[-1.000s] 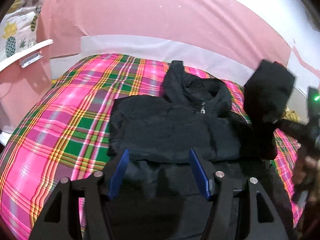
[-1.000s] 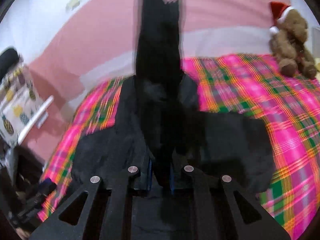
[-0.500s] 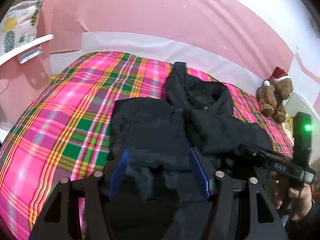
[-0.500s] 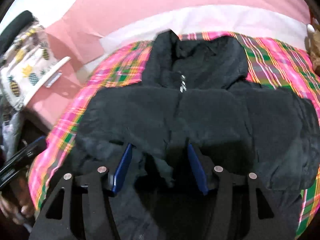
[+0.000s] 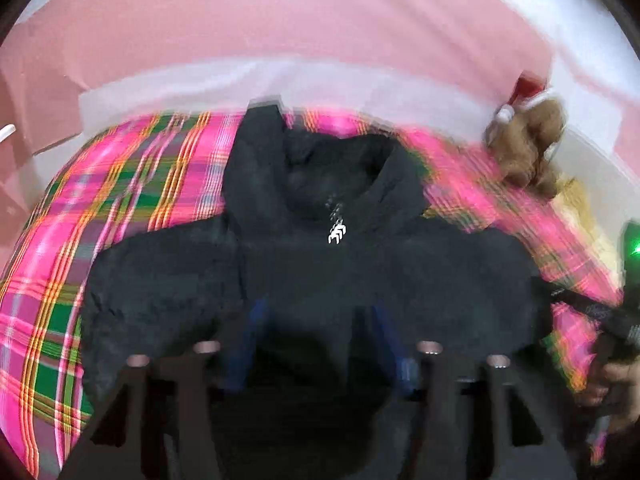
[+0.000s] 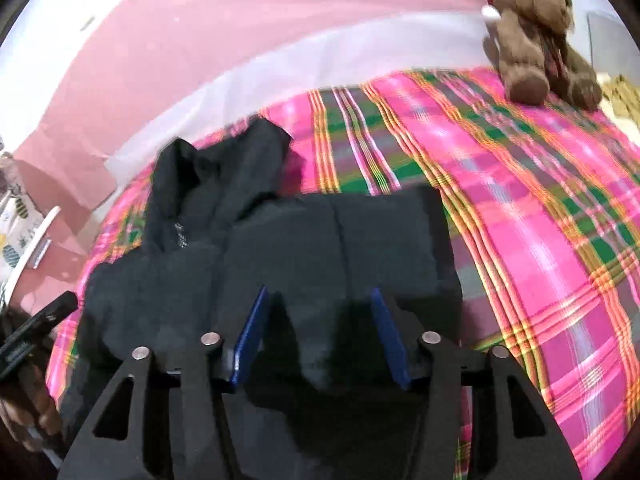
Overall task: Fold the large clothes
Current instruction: 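Fold the held sleeve across the jacket body with the right gripper, release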
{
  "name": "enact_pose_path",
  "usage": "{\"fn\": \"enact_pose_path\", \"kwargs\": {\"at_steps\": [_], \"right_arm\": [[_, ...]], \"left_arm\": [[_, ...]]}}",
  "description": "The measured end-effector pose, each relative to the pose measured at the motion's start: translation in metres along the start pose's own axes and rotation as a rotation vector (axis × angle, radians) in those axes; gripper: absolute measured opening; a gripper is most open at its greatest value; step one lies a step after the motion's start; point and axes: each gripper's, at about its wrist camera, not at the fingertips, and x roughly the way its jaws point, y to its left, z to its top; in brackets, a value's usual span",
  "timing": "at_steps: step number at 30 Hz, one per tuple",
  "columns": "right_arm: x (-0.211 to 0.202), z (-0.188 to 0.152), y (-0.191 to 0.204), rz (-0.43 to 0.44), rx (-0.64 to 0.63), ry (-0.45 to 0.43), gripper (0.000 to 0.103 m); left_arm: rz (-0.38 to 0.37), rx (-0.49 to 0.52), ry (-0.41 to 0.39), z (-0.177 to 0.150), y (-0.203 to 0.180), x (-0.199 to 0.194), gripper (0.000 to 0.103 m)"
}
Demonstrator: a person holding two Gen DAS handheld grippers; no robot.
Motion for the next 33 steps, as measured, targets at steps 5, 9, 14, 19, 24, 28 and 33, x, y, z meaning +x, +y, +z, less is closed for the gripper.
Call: {"fn": "enact_pose_path", "kwargs": {"at_steps": [5, 9, 14, 19, 24, 28, 33], "right_arm": [[0.039, -0.021, 0.013, -0.029, -0.099, 0.067, 0.052], [0.05, -0.029, 0.017, -0.067, -0.147, 0.074, 0.052], [0.021, -0.011, 0.005, -0.023, -0.112, 0.047, 0.052], [0.006, 0.028, -0.007, -0.051, -0.106, -0.028, 0.052], [0.055, 0.048, -0.02, -0.097, -0.085, 0.076, 0.052], [0.087, 0.034, -0.023, -0.12, -0.121, 0.129, 0.052], [0.094, 0.027, -0.021, -0.152, -0.151, 0.11, 0.052]], "left_arm": [[0.01, -0.059, 0.049, -0.024, 0.021, 0.034, 0.042], [0.03, -0.039, 0.037, -0.026, 0.017, 0.033, 0.042], [-0.005, -0.05, 0.037, -0.009, 0.016, 0.003, 0.041], [0.018, 0.0, -0.051, 0.026, 0.01, -0.007, 0.041], [0.078, -0.002, 0.057, 0.026, 0.022, 0.055, 0.043], [0.076, 0.004, 0.014, 0.007, 0.023, 0.068, 0.043], [0.07, -0.007, 0.004, 0.008, 0.024, 0.07, 0.043]]}}
